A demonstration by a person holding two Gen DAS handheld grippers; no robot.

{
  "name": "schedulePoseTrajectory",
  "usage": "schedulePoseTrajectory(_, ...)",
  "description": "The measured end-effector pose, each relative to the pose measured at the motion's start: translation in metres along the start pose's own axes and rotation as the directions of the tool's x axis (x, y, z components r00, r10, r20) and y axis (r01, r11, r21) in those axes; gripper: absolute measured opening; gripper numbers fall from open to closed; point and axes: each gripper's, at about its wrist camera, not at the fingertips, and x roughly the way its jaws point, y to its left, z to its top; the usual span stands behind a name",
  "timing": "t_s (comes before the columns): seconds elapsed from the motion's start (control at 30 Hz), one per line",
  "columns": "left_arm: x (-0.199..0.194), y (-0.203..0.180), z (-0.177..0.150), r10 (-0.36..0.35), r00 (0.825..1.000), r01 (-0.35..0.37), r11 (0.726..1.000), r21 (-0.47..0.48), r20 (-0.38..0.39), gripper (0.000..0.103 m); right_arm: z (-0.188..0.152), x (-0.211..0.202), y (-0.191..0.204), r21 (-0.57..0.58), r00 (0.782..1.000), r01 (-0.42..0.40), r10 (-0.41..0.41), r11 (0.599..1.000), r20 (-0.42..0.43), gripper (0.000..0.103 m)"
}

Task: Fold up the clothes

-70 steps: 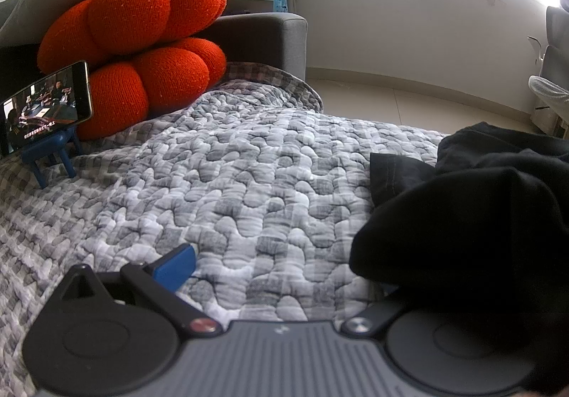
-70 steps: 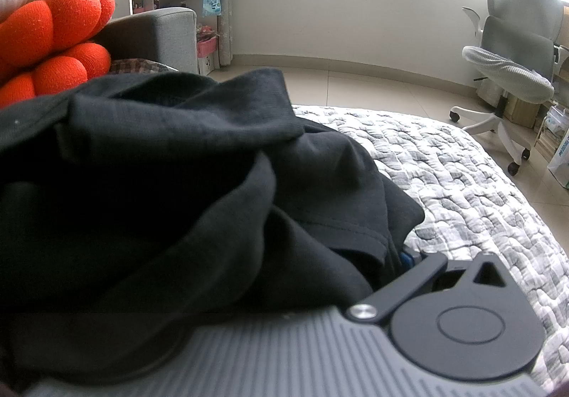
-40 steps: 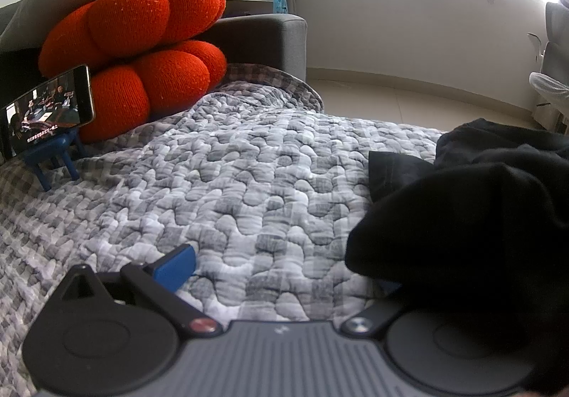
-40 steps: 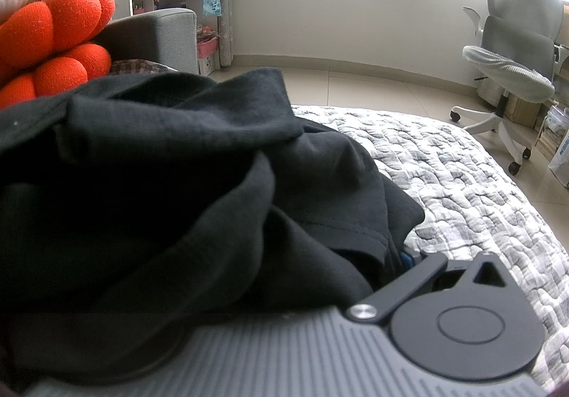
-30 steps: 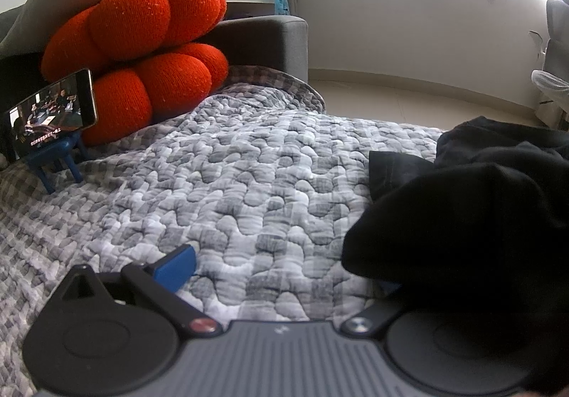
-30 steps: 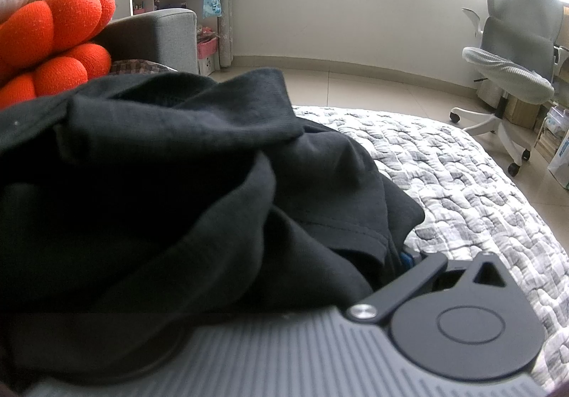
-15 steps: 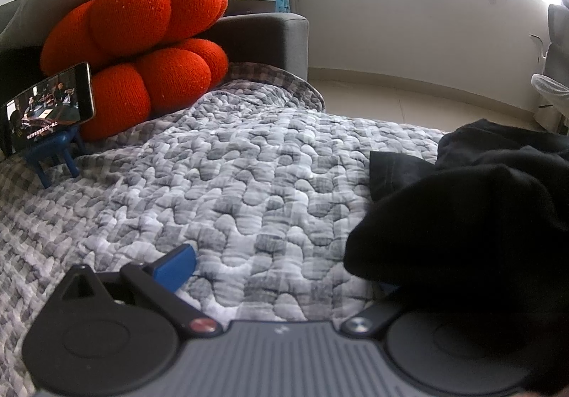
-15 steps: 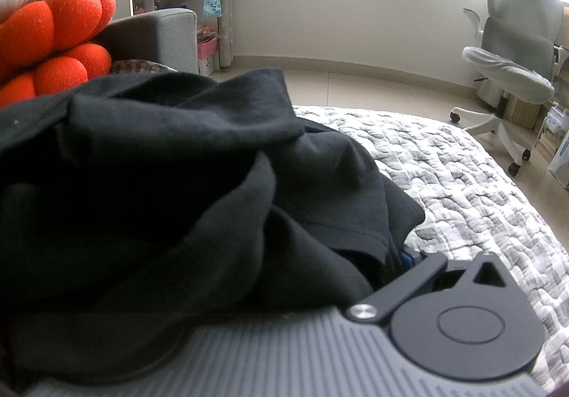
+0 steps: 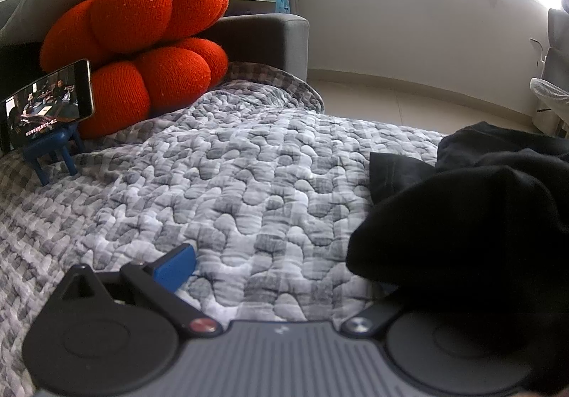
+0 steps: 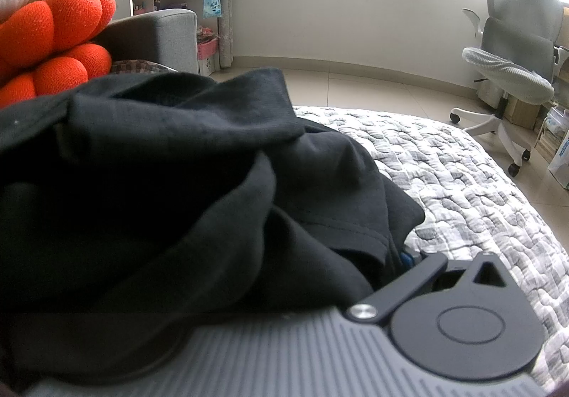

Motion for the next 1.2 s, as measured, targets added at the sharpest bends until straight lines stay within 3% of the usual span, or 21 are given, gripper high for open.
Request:
schedulePoseTrajectory(0.57, 0.001, -0.002, 0.001, 0.004, 1.0, -0.004, 1.0, 0.008, 0.001, 0.103, 0.001, 0.0, -0.001, 0.001, 1.0, -0.002, 0.002, 1.0, -0.003, 0.103)
schedulePoseTrajectory(0.8, -0.004, -0.001, 0.004, -0.019, 0.999, 0.021, 0.998, 0.053, -0.036, 0.103, 0.004, -0.003, -0.008, -0.046, 0.997, -0.066, 0.064, 0.997, -0.042, 0.103)
schedulePoseTrajectory(0.9, -0.019, 0.004, 0.021, 0.009, 0.991, 0.007, 0.992, 0.124, -0.13, 0.103, 0.019, -0.011, -0.016, -0.113, 0.976, -0.128, 0.105, 0.985, -0.191, 0.103)
schedulePoseTrajectory(0.97, -0.038, 0.009, 0.035, 0.023, 0.989, -0.002, 0.99, 0.141, -0.148, 0.102, 0.031, -0.025, -0.026, -0.111, 0.962, -0.129, 0.097, 0.985, -0.254, 0.103)
schedulePoseTrajectory(1.1, -0.075, 0.0, 0.076, 0.011, 0.983, 0.024, 0.982, 0.185, -0.185, 0.102, 0.063, -0.068, -0.036, -0.181, 0.98, -0.048, 0.011, 0.982, -0.196, 0.103)
schedulePoseTrajectory(1.2, -0.109, -0.017, 0.108, -0.037, 0.996, 0.052, 0.983, 0.178, -0.086, 0.103, 0.09, -0.098, -0.037, -0.186, 0.992, 0.013, -0.036, 0.983, -0.121, 0.103)
